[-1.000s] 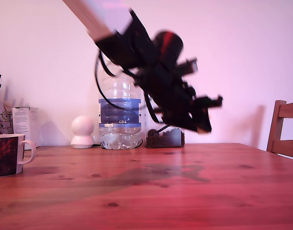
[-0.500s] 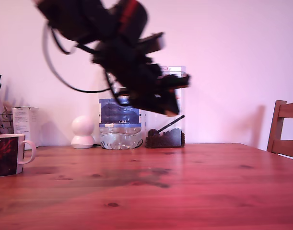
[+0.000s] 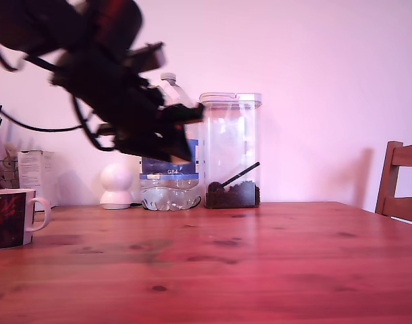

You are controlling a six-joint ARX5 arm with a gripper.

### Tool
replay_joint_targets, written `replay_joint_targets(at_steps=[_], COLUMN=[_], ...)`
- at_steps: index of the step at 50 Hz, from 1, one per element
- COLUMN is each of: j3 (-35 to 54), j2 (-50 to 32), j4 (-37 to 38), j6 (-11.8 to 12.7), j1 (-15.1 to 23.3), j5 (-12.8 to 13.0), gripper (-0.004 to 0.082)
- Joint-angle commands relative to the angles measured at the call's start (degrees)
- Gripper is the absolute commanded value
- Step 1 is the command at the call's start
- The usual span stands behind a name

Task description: Pick up the coffee capsules from the table one by one and drop them inside the nearest coffee cup

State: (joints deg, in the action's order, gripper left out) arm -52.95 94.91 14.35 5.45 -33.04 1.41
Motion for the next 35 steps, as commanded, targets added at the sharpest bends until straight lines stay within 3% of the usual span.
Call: replay_joint_targets(at_steps=[1, 35], j3=[2.5, 16.3], j2=[-1.8, -15.9], j4=[0.7, -1.5], j6=[0.2, 0.1], j1=[1.5, 14.6], j5=[0.3, 0.6], gripper=[0.0107, 0.0107])
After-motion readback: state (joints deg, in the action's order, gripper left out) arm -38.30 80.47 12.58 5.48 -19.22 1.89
